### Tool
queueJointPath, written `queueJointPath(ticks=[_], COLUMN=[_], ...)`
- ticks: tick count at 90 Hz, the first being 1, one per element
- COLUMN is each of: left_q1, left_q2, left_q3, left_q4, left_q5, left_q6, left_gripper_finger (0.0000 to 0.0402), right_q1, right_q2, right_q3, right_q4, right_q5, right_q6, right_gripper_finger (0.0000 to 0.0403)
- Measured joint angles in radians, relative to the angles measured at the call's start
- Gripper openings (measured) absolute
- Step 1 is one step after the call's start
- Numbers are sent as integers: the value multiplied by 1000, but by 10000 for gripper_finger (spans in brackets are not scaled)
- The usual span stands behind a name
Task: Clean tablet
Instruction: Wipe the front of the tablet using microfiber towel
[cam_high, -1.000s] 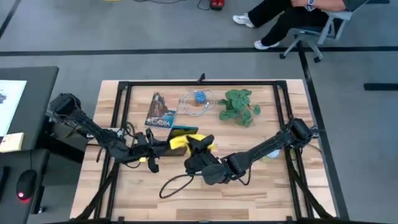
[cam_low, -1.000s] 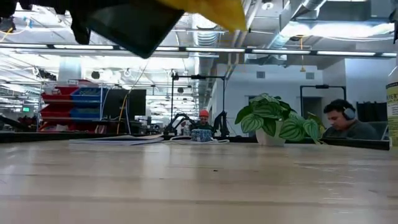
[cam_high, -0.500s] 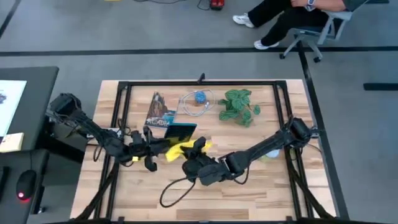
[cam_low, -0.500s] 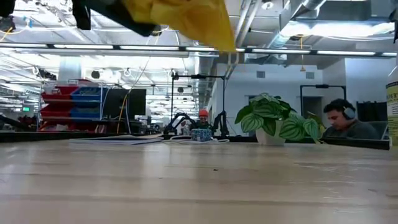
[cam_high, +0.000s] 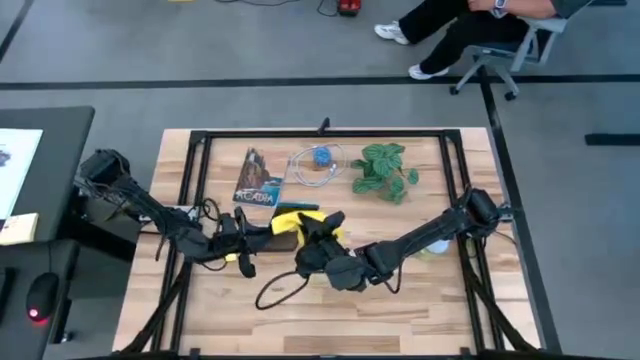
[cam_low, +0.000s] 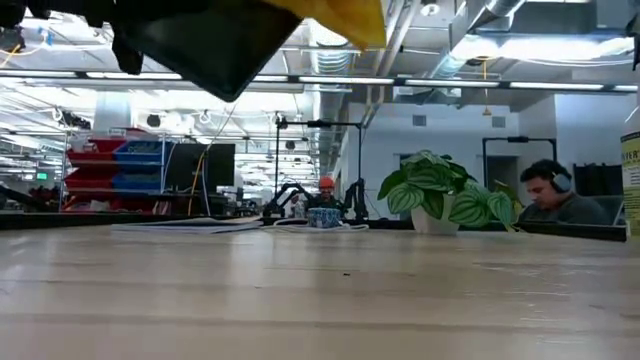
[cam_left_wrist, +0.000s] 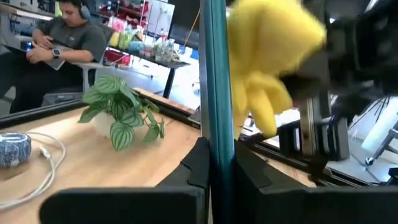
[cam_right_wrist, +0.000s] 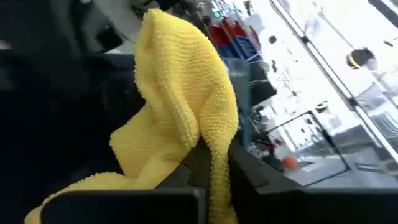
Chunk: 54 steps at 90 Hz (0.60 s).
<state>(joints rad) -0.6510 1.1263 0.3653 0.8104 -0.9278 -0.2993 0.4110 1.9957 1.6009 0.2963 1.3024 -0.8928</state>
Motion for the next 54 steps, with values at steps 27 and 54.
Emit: queueJointPath(ticks=[27,54], left_q1=[0,0], left_q2=[7,6], left_q3=[-2,-2], left_q4=[111,246], left_q5=[3,0], left_q6=[99,228], left_gripper_finger=[10,10], right_q1=[0,-8], right_q2=[-4,4], right_q3=[2,2], right_q4=[-125,-313], right_q5=[-143,-332], right_q6=[165,437], right_gripper_finger=[10,10])
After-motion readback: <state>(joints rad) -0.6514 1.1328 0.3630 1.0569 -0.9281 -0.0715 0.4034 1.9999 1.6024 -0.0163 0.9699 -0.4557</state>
